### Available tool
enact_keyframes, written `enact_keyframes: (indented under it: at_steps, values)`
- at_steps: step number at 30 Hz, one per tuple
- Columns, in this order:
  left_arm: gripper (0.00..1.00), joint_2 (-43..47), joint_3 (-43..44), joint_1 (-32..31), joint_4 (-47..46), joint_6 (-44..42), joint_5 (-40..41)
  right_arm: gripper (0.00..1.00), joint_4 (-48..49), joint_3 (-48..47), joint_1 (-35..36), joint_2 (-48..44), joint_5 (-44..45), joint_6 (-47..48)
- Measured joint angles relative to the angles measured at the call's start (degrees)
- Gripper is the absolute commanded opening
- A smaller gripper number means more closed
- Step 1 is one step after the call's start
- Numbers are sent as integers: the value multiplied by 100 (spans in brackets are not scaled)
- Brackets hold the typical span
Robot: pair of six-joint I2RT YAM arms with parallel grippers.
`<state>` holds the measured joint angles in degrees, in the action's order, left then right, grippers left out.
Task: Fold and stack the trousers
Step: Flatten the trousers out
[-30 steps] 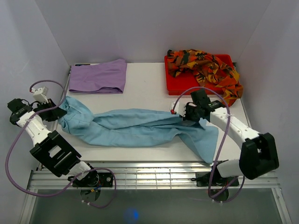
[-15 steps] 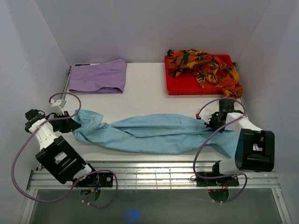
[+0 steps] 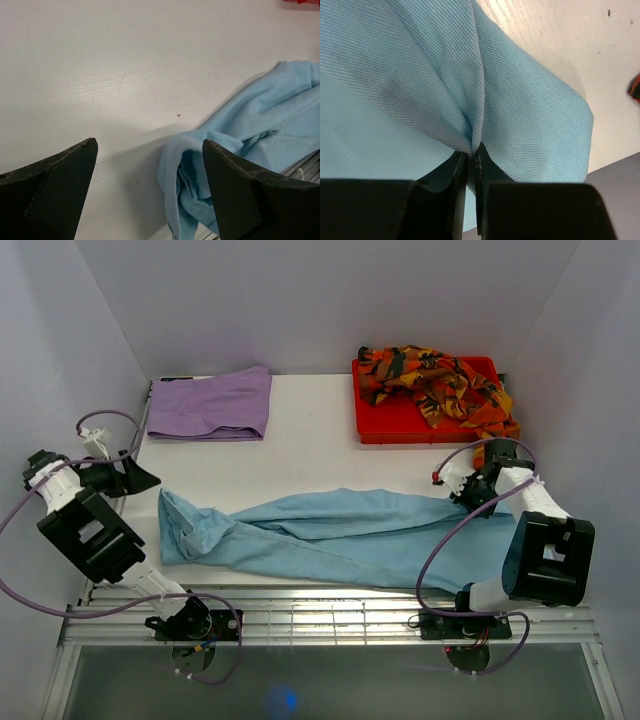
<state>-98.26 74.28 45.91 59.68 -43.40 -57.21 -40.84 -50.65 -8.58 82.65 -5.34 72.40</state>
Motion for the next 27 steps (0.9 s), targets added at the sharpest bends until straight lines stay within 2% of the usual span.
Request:
enact_keyframes:
  at_steps: [3, 5, 9, 14, 17, 20, 27]
  values:
    - [98, -63, 584, -4, 293, -177, -138, 8, -155, -129, 22, 17, -72, -103]
    - [98, 116, 671, -188, 372, -361, -125, 8, -184, -173, 37, 35, -83, -151]
    - [98, 660, 667, -573, 855, -1248, -61, 8, -249, -175, 46, 90, -79, -168]
    - [97, 1300, 603, -697, 1388, -2380, 317, 8, -284, -214, 46, 223, -68, -210]
    - [97, 1921, -48, -1102, 1403, -2828, 920, 8, -278, -308, 48, 341, -59, -330]
    - [94, 2347, -852, -1561, 1397, -2817, 1471, 8, -271, -396, 50, 461, -55, -448]
    - [89, 1718, -1867, -1576, 529, -2343, 2653, 8, -260, -400, 57, 505, 52, -560]
